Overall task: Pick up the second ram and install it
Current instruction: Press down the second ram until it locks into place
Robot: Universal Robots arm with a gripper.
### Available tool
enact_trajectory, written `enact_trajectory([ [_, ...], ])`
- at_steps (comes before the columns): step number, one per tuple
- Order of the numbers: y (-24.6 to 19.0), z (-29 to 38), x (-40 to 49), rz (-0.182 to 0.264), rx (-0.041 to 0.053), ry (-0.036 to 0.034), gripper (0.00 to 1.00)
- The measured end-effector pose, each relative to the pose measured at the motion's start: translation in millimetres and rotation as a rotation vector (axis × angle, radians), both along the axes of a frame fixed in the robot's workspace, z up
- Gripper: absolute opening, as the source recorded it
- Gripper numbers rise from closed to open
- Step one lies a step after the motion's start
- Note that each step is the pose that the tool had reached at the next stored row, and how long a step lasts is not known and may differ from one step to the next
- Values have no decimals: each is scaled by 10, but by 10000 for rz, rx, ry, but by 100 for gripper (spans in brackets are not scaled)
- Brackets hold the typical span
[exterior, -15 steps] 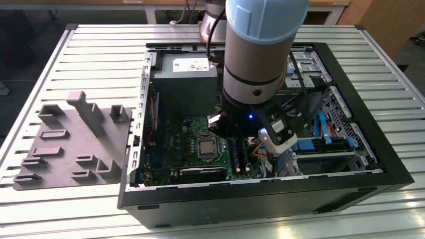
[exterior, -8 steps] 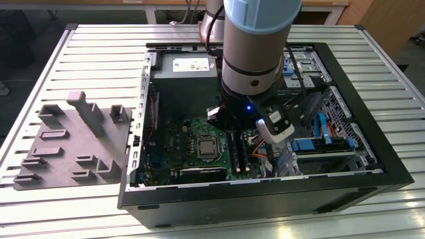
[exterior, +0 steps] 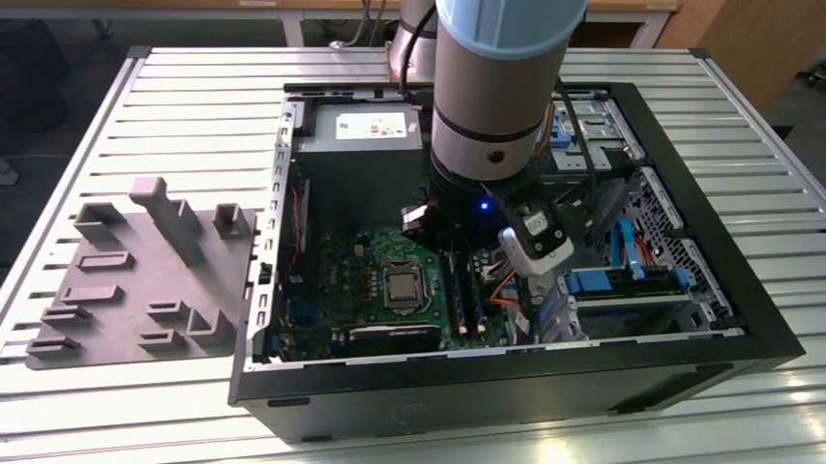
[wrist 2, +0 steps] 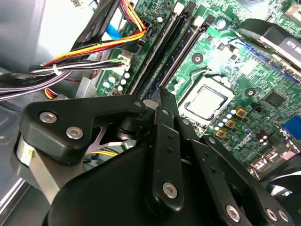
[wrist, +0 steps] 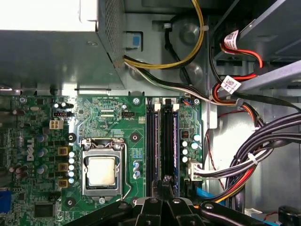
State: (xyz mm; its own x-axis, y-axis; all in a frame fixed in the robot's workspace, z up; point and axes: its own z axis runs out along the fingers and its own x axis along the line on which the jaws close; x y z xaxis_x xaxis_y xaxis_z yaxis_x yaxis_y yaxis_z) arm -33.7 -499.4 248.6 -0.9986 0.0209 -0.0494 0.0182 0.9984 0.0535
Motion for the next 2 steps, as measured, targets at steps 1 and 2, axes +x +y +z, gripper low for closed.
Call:
enact_trajectory([
  [1, 0, 0, 0, -1, 0, 0, 11],
  [2, 0, 1, 0, 0, -1, 0, 11],
])
